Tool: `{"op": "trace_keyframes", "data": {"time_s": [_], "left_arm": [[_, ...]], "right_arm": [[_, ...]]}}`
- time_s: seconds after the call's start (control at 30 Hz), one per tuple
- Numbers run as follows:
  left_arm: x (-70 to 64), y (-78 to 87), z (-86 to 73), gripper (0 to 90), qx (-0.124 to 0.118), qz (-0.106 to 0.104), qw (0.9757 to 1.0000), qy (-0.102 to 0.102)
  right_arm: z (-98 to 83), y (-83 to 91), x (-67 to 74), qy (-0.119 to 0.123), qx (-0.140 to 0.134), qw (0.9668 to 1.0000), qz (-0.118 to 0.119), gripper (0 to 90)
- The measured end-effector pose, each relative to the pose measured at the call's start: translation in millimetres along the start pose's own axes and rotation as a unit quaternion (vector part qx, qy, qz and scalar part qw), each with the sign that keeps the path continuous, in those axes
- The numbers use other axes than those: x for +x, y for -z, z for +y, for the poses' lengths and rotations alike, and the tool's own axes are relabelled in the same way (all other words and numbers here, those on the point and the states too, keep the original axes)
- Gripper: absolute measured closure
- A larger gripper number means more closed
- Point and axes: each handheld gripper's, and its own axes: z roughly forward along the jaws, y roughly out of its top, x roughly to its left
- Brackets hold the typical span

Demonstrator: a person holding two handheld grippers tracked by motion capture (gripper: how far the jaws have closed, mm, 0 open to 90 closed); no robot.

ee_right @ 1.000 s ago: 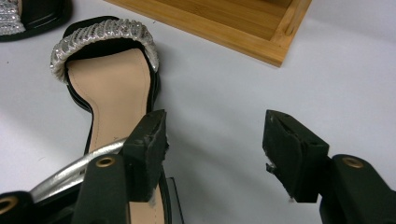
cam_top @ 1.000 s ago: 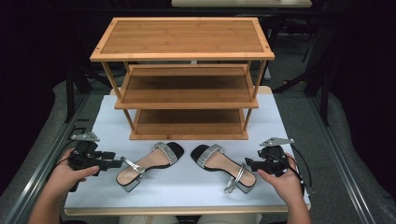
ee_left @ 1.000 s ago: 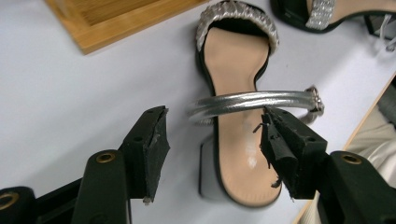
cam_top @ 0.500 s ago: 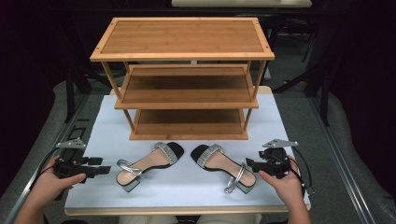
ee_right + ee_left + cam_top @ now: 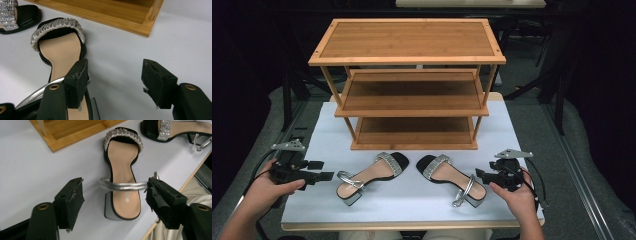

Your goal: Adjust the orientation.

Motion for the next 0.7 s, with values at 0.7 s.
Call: {"op": "trace_keyframes", "data": {"time_s": [0.7], "left_arm": [[-30.9, -74.8, 53.7, 27.1, 0.159, 0.046, 0.9849, -0.051]], "right_arm": [[-2.8, -4.3, -2.8, -0.009, 0.005, 0.9999, 0.009, 37.0]]}}
